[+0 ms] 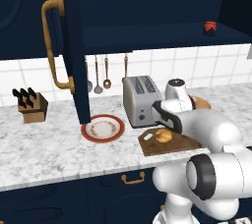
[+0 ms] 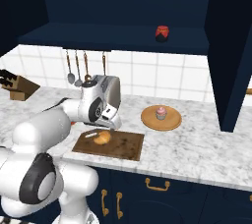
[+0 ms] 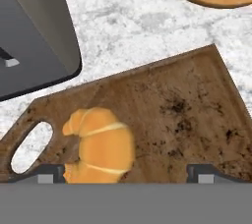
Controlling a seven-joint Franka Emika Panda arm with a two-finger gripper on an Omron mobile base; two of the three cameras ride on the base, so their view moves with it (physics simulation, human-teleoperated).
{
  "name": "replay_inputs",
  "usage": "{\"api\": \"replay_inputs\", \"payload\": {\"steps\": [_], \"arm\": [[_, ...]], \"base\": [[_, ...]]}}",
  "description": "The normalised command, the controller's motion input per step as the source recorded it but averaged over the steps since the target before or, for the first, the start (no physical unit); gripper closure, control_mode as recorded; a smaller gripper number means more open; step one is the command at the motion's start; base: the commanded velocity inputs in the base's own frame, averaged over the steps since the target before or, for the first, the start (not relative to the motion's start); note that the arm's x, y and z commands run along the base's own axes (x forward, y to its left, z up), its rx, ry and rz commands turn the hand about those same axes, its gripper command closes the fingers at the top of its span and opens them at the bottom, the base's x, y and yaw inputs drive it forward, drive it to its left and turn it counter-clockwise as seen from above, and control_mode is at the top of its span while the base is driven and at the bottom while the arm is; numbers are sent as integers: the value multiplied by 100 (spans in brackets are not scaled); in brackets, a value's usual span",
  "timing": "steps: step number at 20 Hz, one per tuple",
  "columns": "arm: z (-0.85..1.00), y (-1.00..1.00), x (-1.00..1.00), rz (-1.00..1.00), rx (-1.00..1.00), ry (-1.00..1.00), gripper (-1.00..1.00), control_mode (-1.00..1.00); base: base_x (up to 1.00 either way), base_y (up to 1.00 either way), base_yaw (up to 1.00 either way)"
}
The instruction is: From the different types of pastries on the counter, select a croissant and place it on the cutting board. Then retrieve a jar of jam from the cabinet and place it alongside the croissant on the cutting board.
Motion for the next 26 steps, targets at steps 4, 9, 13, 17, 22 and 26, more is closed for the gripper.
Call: {"api": "replay_inputs", "payload": {"steps": [4, 9, 13, 17, 22, 26], "arm": [[44, -38, -47, -1, 0, -30, -100, -100], [34, -45, -41, 0, 0, -53, -100, -100], [93, -48, 0, -1, -3, -51, -100, -100], [100, -37, 21, -4, 0, -35, -100, -100], [100, -37, 28, -5, -6, -16, -100, -100], [100, -46, 14, -6, -17, 0, -100, -100]], "base": [[0, 0, 0], [0, 0, 0], [0, 0, 0], [0, 0, 0], [0, 0, 0], [0, 0, 0]]}}
